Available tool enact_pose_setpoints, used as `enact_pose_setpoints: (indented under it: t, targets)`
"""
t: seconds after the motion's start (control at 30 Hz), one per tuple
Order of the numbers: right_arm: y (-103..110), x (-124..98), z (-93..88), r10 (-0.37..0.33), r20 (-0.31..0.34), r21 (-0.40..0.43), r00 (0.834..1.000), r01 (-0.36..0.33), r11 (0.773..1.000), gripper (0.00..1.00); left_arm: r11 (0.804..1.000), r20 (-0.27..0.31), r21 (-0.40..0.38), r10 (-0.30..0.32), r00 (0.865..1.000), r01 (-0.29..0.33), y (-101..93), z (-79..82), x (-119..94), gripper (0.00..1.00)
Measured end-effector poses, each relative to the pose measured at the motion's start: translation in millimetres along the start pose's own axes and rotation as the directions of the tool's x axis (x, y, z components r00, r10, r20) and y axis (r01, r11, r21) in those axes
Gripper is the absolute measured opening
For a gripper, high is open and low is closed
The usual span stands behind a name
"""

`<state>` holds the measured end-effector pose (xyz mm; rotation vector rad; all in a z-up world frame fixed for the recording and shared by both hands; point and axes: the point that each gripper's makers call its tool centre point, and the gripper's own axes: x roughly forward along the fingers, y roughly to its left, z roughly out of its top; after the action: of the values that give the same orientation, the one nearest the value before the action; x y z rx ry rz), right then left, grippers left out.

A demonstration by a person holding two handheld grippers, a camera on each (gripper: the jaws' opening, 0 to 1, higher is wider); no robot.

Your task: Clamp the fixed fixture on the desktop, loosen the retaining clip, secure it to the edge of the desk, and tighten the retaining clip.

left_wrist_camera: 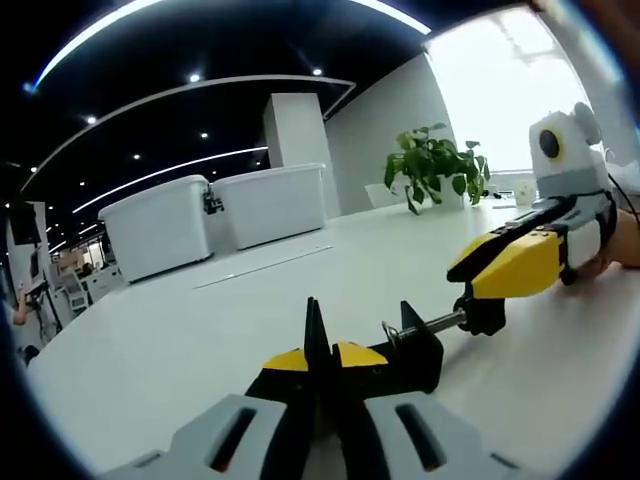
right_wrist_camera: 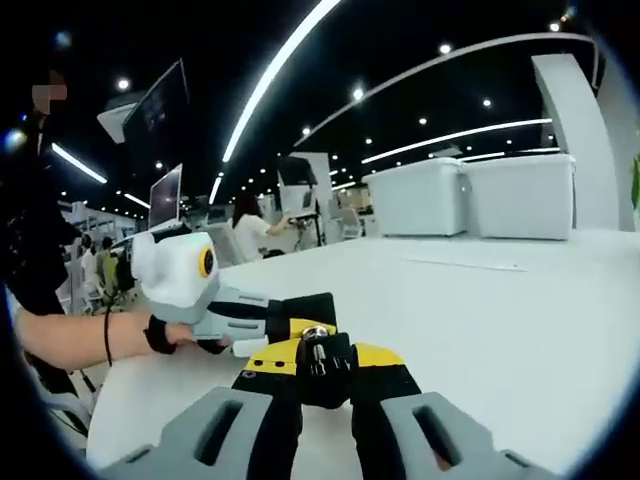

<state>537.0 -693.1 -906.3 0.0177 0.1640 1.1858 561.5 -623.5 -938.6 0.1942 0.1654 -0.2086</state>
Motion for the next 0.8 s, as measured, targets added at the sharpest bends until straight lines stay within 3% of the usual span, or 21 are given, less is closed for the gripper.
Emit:
enact_pose_setpoints:
  t: [0.17, 0.27, 0.43, 0.47, 0.5, 0.6, 0.7, 0.8]
  targets:
    - [-1, 2, 1.1, -0.006, 0.001, -0.096, 1.000, 0.006, 0.995, 0.17, 1.000, 0.001, 0.001, 0.003, 1.000, -0.003, -0.2, 0.1, 0, 0.07]
    - [4, 3, 3.6, -0.007, 0.023, -0.240, 1.000, 0.013, 0.971, 0.17, 1.000, 0.000, -0.015, -0.005, 1.000, 0.005, 0.7, -0.4, 0, 0.07]
    - [10, 2, 2.6, -0.018, 0.029, -0.394, 0.999, 0.028, 0.919, 0.17, 1.000, 0.000, -0.021, -0.006, 1.000, 0.006, 0.3, -0.4, 0, 0.07]
    - [13, 2, 2.2, -0.016, 0.026, -0.457, 1.000, 0.026, 0.889, 0.17, 1.000, 0.001, -0.021, -0.007, 1.000, 0.007, 0.2, -0.3, 0, 0.07]
    - [15, 3, 2.3, -0.014, 0.026, -0.533, 1.000, 0.026, 0.846, 0.17, 1.000, 0.001, -0.022, -0.008, 1.000, 0.008, 0.0, -0.2, 0, 0.07]
    - [17, 5, 0.3, -0.035, 0.026, -0.658, 0.999, 0.044, 0.751, 0.17, 1.000, -0.001, -0.022, -0.011, 1.000, 0.011, -0.4, -0.7, -1, 0.07]
    - [20, 4, -1.7, -0.045, 0.023, -0.708, 0.999, 0.048, 0.705, 0.17, 1.000, -0.002, -0.021, -0.008, 1.000, 0.008, -0.5, -0.7, -1, 0.07]
    - [24, 3, -3.9, -0.047, 0.022, -0.792, 0.999, 0.047, 0.609, 0.17, 1.000, -0.002, -0.021, -0.006, 1.000, 0.006, -0.8, -0.6, -1, 0.07]
